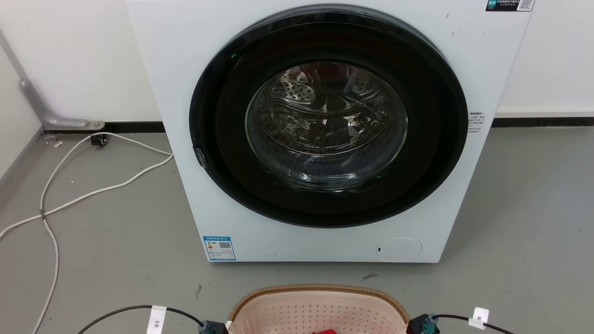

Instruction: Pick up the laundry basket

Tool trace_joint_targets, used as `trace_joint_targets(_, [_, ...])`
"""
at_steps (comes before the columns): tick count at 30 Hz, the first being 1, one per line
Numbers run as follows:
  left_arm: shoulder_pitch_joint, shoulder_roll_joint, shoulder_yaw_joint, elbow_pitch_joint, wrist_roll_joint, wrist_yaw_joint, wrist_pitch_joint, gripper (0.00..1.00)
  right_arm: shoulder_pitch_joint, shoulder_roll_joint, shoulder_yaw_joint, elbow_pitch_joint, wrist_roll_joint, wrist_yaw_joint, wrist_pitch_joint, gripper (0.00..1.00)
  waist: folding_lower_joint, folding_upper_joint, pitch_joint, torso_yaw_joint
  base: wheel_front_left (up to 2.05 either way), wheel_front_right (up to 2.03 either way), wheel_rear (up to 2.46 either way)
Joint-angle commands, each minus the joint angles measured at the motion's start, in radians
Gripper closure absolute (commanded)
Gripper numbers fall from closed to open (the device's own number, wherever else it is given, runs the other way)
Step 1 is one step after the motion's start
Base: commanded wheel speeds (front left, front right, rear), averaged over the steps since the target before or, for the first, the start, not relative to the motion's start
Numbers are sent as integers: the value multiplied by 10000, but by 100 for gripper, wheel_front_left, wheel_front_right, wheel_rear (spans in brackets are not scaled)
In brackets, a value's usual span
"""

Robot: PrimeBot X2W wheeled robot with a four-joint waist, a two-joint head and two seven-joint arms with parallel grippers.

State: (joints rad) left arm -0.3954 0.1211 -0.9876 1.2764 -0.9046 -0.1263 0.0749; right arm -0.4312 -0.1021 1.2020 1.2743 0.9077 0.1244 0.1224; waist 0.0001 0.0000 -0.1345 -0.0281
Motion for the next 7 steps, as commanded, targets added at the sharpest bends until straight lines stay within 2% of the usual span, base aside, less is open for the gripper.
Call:
trace_joint_targets(1, [-216, 63, -39, -49, -12, -62, -125, 100, -77, 33, 121, 21, 2, 116, -7, 100, -1, 0, -3, -11, 0, 0, 0])
trace_joint_targets(7, [-202, 71, -172, -37, -125, -63, -155, 100, -47, 42, 216, 38, 92, 117, -46, 100, -1, 0, -1, -3, 0, 0, 0])
